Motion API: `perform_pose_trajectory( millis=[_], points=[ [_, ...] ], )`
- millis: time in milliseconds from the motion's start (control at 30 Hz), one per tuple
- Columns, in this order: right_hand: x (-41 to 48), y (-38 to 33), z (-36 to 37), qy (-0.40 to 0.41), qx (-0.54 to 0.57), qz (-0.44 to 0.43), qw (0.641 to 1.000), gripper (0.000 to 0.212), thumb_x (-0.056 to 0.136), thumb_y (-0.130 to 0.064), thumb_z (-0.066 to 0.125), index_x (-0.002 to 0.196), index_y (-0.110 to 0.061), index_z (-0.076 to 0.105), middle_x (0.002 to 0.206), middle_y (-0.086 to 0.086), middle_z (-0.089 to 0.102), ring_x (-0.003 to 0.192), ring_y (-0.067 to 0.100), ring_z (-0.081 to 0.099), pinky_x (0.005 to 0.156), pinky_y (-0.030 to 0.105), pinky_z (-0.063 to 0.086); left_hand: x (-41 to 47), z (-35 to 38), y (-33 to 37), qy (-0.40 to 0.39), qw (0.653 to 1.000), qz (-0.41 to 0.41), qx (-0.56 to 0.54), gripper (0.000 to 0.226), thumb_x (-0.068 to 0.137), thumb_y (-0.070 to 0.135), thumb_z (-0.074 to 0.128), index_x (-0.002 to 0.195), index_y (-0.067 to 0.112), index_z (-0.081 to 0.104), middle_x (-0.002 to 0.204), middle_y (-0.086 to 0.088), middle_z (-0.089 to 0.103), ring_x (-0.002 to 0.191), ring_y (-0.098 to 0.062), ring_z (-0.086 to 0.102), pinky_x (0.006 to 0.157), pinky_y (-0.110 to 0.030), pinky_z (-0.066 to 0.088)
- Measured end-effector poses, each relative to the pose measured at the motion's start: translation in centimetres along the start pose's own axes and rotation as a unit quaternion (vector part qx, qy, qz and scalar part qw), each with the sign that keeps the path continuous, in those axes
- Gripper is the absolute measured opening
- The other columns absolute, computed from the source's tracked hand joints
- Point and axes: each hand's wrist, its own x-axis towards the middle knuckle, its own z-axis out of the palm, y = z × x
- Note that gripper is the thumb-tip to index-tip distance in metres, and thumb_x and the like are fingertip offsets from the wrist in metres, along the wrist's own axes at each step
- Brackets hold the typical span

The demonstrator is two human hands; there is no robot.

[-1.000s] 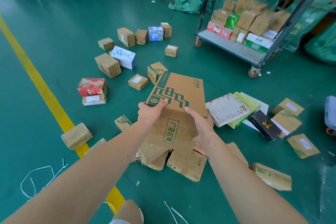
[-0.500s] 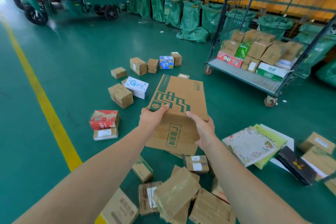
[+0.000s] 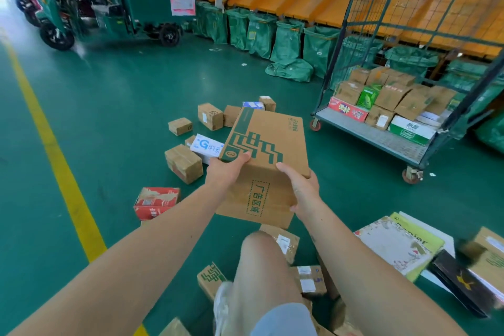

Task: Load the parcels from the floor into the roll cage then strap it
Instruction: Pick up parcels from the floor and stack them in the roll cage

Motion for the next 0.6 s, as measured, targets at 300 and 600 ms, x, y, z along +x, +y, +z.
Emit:
perform_pose_trajectory(
  millis=[300, 600],
  points=[
    [8.2, -1.8, 2.9, -0.013, 0.002, 0.006, 1.000, 0.086, 0.073, -0.040, 0.085, 0.144, -0.027, 0.038, 0.133, 0.000, 0.054, 0.107, 0.023, 0.050, 0.082, 0.045, 0.038, 7.9, 2.5, 2.5, 0.009, 1.000, 0.014, 0.011, 0.083, 0.062, 0.064, 0.077, 0.125, 0.019, 0.047, 0.113, 0.000, 0.062, 0.101, -0.021, 0.059, 0.089, -0.043, 0.052],
    [27.1, -8.2, 5.7, 0.020, 0.041, 0.008, 0.999, 0.087, 0.067, -0.041, 0.089, 0.139, -0.028, 0.042, 0.128, -0.002, 0.058, 0.112, 0.024, 0.056, 0.091, 0.047, 0.043, 25.2, 13.2, 9.5, -0.022, 0.999, 0.022, 0.034, 0.097, 0.052, 0.065, 0.077, 0.126, 0.014, 0.043, 0.113, -0.004, 0.060, 0.103, -0.024, 0.059, 0.093, -0.047, 0.052]
  ],
)
